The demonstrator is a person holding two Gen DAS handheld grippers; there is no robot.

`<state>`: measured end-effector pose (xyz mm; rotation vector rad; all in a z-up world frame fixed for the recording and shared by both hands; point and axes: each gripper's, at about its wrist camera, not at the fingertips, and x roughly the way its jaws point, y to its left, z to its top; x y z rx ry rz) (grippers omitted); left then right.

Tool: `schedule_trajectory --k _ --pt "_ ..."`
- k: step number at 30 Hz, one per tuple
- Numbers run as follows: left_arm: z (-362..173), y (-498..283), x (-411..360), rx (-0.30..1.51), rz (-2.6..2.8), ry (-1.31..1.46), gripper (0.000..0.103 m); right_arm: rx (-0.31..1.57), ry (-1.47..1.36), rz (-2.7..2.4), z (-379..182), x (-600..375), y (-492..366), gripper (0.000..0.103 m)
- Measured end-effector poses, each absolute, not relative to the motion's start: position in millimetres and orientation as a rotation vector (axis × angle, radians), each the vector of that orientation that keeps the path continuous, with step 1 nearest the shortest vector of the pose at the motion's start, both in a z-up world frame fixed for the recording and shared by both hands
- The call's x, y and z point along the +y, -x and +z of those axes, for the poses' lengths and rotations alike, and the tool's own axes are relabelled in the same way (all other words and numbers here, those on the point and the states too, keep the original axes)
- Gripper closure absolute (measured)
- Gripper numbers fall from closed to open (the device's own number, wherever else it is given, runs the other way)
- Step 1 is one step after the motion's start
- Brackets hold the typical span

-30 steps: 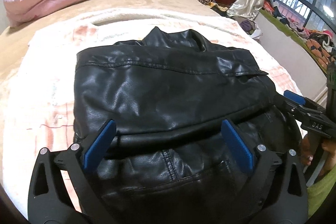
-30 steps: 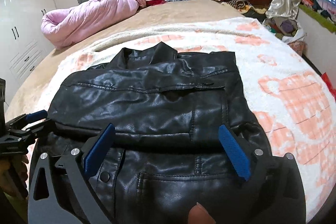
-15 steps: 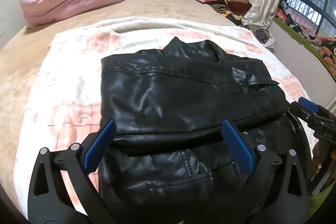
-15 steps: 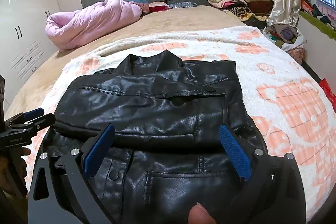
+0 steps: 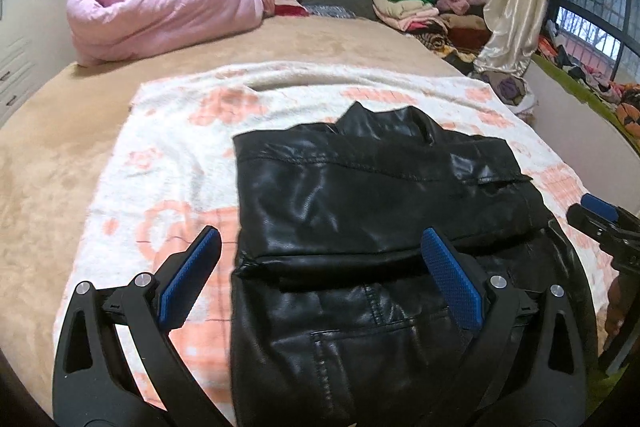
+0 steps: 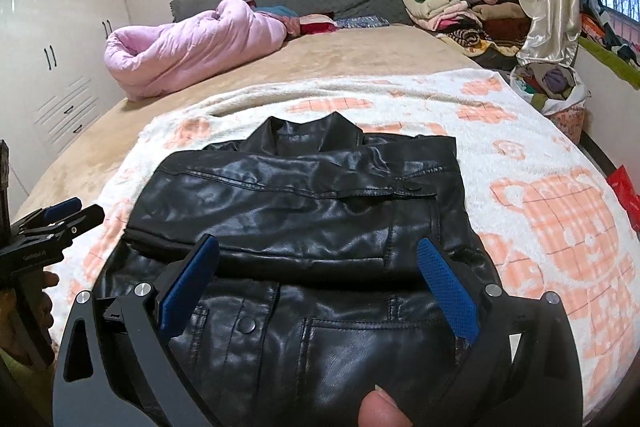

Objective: Fold large clothes

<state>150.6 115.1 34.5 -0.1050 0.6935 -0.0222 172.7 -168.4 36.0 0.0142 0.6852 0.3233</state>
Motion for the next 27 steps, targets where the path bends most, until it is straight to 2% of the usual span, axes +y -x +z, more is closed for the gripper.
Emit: schedule_trajectory --k 13,27 --pt "45 -123 99 0.659 -0.006 0.088 0.009 0.67 -0.012 0.374 54 -191 -143 0.004" --pt "34 -86 83 0.692 0.015 0.045 0.009 0.72 0.033 0.366 34 -218 -120 0.004"
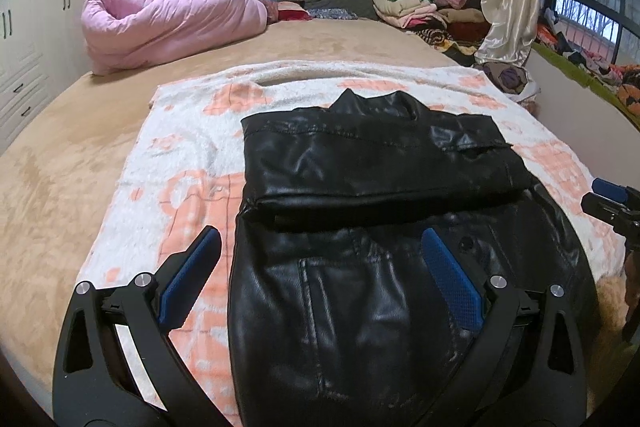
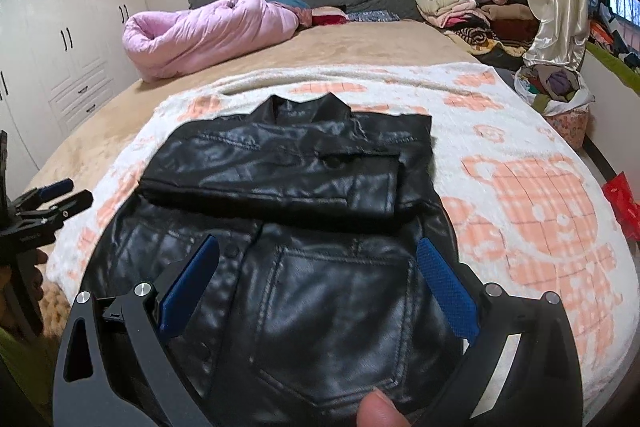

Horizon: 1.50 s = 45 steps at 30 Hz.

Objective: Fold large clothes

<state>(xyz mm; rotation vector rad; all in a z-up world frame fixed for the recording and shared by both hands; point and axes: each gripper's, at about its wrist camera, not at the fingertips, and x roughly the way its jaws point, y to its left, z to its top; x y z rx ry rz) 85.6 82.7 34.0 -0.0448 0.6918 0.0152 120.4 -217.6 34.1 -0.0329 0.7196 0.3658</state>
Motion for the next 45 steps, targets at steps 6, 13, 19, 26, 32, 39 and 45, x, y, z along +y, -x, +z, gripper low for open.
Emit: schedule_trajectory --k 6,13,19,26,32,39,45 --pt "26 -75 83 0.721 0.021 0.033 0.009 0.76 0.042 0.363 25 -229 -112 0.004" --pt "11 -63 95 0.771 0.049 0.047 0.009 0.854 0.051 0.361 5 -246 -103 0.004" --pt "-5 -51 117 0.827 0.083 0.094 0.009 0.94 0.052 0.346 -21 -263 -94 0.004" --pt "-31 -33 137 0.92 0.06 0.169 0.009 1.017 0.015 0.327 -46 -288 -84 0.004" --pt "-39 -13 141 0.917 0.031 0.199 0.009 1.058 0.011 0.352 -58 -295 -73 0.005" --pt "-44 -2 134 0.95 -0.037 0.203 0.018 1.1 0.001 0.37 -69 -299 -68 0.005" --pt "-62 5 123 1.02 -0.115 0.243 0.038 1.124 -0.005 0.364 -77 -307 -63 0.008"
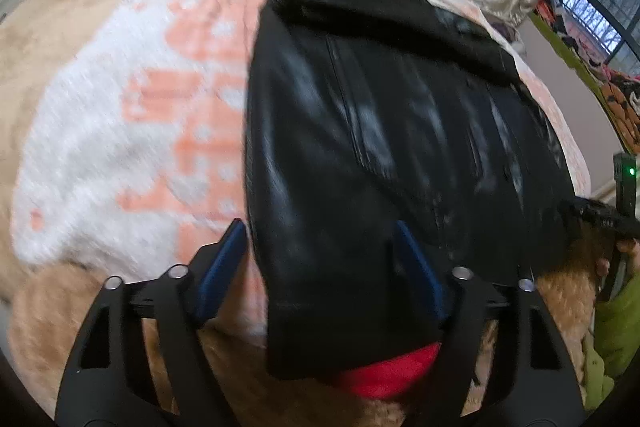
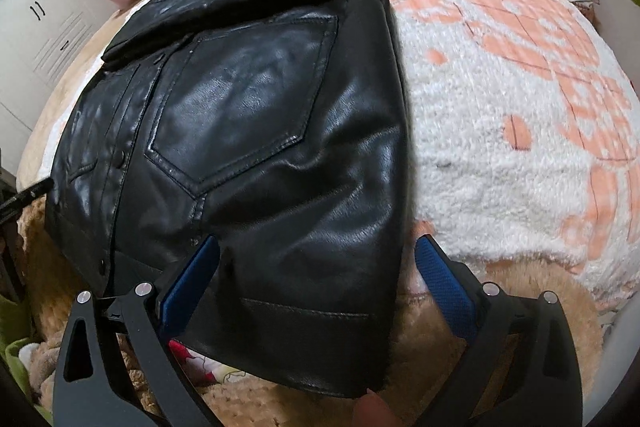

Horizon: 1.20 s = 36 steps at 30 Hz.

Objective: Fold large clothes

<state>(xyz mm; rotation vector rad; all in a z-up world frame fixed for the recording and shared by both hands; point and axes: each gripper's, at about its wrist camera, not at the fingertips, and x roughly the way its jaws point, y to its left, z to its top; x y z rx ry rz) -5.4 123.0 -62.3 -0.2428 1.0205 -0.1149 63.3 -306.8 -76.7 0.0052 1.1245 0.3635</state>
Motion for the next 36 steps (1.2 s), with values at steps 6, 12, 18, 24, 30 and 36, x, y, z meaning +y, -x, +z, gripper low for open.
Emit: schedule_trajectory --k 6,12,18,24,30,36 --pt "-71 10 114 1.054 -0.111 0.208 0.038 1.137 0.015 0.398 -77 -310 -58 0.029" --pt "-76 10 117 1.076 -0.114 0.223 0.038 1.138 0.001 0.454 -79 -314 -53 0.04" --pt "-77 12 132 1.043 -0.125 0.308 0.067 1.094 -0.04 0.49 -71 -323 -48 0.083" --pt "-58 28 136 0.992 -0.149 0.294 0.094 1.03 -0.109 0.534 -52 -333 -40 0.091" --pt "-20 44 132 0.916 -0.214 0.304 0.097 0.932 -0.198 0.615 -15 -350 -29 0.094" --pt "19 30 134 0.812 -0.259 0.321 0.097 0.802 -0.332 0.645 20 -360 -45 0.094"
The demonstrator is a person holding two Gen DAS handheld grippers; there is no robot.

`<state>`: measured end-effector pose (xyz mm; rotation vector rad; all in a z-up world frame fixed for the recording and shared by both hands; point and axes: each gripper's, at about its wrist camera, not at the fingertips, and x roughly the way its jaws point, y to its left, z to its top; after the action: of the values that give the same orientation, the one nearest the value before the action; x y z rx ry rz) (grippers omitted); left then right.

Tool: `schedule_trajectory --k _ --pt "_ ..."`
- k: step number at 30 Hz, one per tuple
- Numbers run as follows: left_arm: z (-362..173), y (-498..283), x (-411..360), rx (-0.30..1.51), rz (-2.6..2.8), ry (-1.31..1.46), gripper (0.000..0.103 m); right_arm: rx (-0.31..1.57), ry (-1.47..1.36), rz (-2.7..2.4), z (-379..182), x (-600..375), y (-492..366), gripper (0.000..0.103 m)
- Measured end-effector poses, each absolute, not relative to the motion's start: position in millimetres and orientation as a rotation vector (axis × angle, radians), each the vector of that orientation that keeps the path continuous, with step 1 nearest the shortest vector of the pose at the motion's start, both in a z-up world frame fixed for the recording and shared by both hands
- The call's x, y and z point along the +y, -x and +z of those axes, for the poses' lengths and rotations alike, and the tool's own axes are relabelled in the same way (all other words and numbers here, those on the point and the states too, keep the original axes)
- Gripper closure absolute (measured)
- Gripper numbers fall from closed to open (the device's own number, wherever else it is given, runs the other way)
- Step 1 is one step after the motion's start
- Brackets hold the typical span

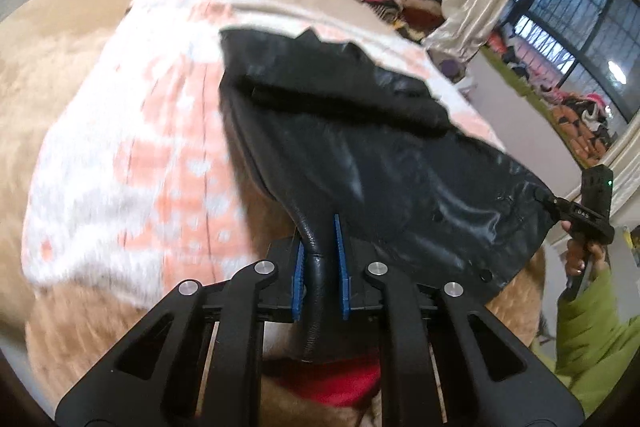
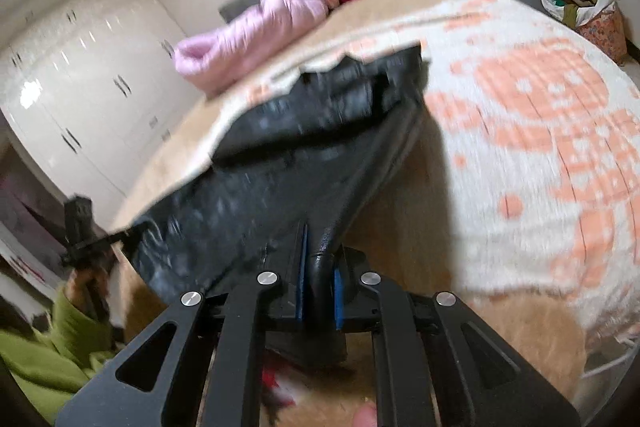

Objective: Fold large clothes

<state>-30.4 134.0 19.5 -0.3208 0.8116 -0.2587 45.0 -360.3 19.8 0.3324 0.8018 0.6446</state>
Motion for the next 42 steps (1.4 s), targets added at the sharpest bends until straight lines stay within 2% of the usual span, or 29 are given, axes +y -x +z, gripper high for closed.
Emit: schedule_trajectory --k 9,17,42 --pt "59 -23 158 0.673 -0.292 0.466 0.096 0.661 -0.528 0.59 58 -367 -102 0.094" --pt "77 -74 155 0.621 -0.272 0.435 0.096 0.62 -0.529 0.54 77 -353 -153 0.094" --pt "47 -185 184 0.656 -0.227 0.496 0.093 0.698 -0.488 0.378 49 -323 -264 0.088"
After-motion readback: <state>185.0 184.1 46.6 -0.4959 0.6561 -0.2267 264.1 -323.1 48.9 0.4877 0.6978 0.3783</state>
